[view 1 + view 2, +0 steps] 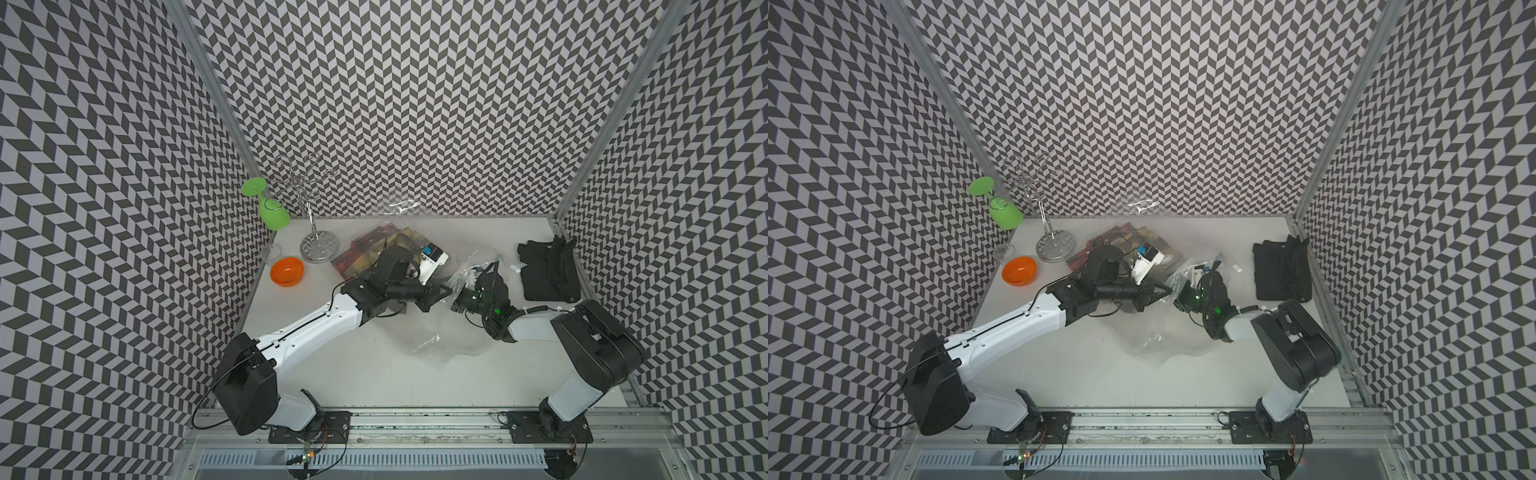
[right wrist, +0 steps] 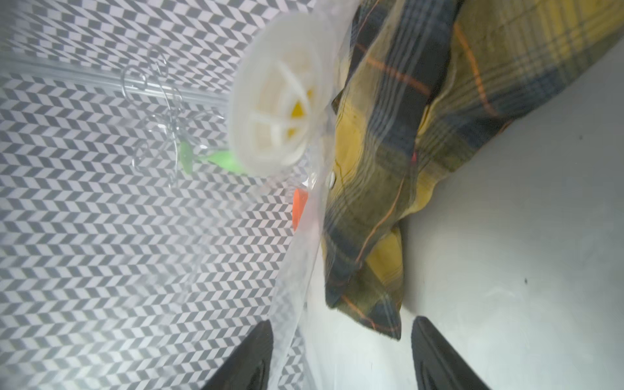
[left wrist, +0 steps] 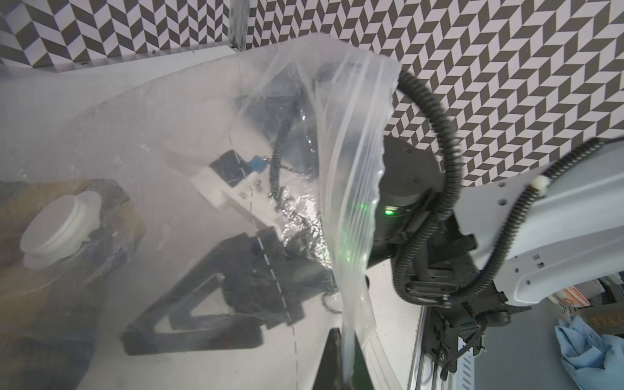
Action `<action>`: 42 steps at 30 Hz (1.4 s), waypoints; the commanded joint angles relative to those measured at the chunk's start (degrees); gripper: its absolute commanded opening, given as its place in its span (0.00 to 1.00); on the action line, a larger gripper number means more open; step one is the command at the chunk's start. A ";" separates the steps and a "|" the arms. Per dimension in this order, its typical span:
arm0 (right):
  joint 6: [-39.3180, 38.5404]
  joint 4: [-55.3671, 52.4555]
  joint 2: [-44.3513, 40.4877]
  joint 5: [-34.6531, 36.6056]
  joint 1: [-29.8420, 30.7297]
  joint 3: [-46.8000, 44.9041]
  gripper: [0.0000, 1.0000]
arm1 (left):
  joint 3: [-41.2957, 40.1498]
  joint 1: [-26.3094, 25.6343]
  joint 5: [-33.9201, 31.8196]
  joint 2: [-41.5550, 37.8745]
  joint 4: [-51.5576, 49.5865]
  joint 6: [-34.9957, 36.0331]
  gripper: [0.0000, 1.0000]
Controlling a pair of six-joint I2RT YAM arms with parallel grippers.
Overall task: Place the folded shirt into the vacuum bag
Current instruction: Place the shirt in the vacuum bag.
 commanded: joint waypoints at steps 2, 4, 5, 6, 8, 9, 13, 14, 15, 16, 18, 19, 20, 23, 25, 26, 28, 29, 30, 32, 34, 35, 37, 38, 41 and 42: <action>-9.58 -10.85 -11.18 3.60 2.30 -1.77 0.66 | -0.32 0.98 0.34 -1.31 -1.39 1.48 0.00; -11.58 -16.12 -16.72 5.58 2.27 -2.73 0.66 | -0.41 1.17 0.51 -1.51 -1.49 1.65 0.00; -12.95 -19.00 -19.04 6.68 2.21 -2.56 0.66 | -0.58 1.34 0.45 -1.62 -1.47 1.68 0.00; -14.71 -23.19 -21.50 7.94 2.22 -1.80 0.66 | -0.70 1.47 0.46 -1.81 -1.49 1.68 0.00; -18.32 -31.16 -25.34 10.94 2.06 0.30 0.66 | -0.90 1.61 0.52 -1.99 -1.51 1.59 0.00; -19.65 -34.77 -26.97 12.34 1.82 1.39 0.66 | -1.07 1.70 0.52 -2.11 -1.34 1.44 0.00; -25.40 -44.97 -30.75 14.13 -0.29 6.38 0.67 | -1.35 1.70 0.77 -2.14 -0.72 1.25 0.00; -26.83 -47.63 -30.97 14.23 -0.92 8.02 0.67 | -1.25 1.74 0.73 -2.03 -0.74 1.28 0.00; -28.59 -50.49 -30.99 14.42 -1.57 10.09 0.67 | -1.29 1.74 0.65 -1.99 -0.78 1.32 0.00; -29.94 -53.42 -30.99 14.74 -2.20 12.09 0.68 | -1.29 1.70 0.53 -2.12 -0.81 1.39 0.00; -31.99 -58.38 -30.90 15.39 -3.77 15.41 0.69 | -1.26 1.78 0.35 -2.23 -1.27 1.66 0.00; -33.04 -60.80 -30.98 15.98 -4.70 17.05 0.69 | -1.25 1.78 0.27 -2.40 -1.75 1.99 0.00; -33.97 -62.56 -31.13 16.71 -5.51 18.26 0.70 | -1.34 1.78 0.32 -2.50 -2.14 2.21 0.00; -36.18 -66.77 -32.17 19.63 -8.33 21.65 0.75 | -1.61 1.83 0.61 -2.93 -3.50 3.32 0.00; -36.63 -69.05 -32.47 20.35 -10.48 23.28 0.76 | -2.21 1.78 0.65 -3.20 -3.64 3.42 0.00; -36.63 -69.36 -32.77 20.35 -11.38 23.53 0.76 | -2.32 1.72 0.77 -3.07 -3.65 3.39 0.00; -36.63 -69.55 -33.56 20.35 -13.30 24.04 0.76 | -2.51 1.45 0.96 -2.48 -3.52 3.09 0.00; -36.63 -69.50 -33.79 20.35 -13.78 24.34 0.76 | -2.52 1.24 0.68 -2.26 -3.46 3.04 0.00; -36.63 -70.03 -33.93 20.35 -13.96 24.84 0.76 | -2.30 0.98 0.33 -1.87 -3.31 3.07 0.00; -37.25 -71.63 -34.22 17.40 -14.23 26.70 0.78 | -2.09 0.49 0.17 -1.17 -3.23 3.08 0.00; -38.68 -73.69 -34.59 15.57 -15.48 28.93 0.79 | -2.06 -0.39 0.27 -0.50 -3.14 3.06 0.00; -39.16 -74.39 -34.59 16.03 -16.26 29.78 0.79 | -2.17 -0.85 0.26 -0.17 -3.12 3.00 0.00; -40.49 -75.62 -34.13 17.97 -17.84 31.27 0.80 | -2.83 -2.30 0.08 0.53 -2.42 2.54 0.00; -41.01 -76.03 -33.64 19.03 -18.77 31.53 0.81 | -2.99 -3.11 -0.12 0.89 -2.18 2.39 0.00; -41.32 -76.26 -31.69 18.59 -22.45 31.46 0.81 | -3.72 -6.01 -1.06 2.31 -0.91 1.52 0.00; -40.87 -75.89 -31.23 18.58 -23.19 31.31 0.81 | -3.82 -7.10 -1.19 3.02 -0.70 1.29 0.00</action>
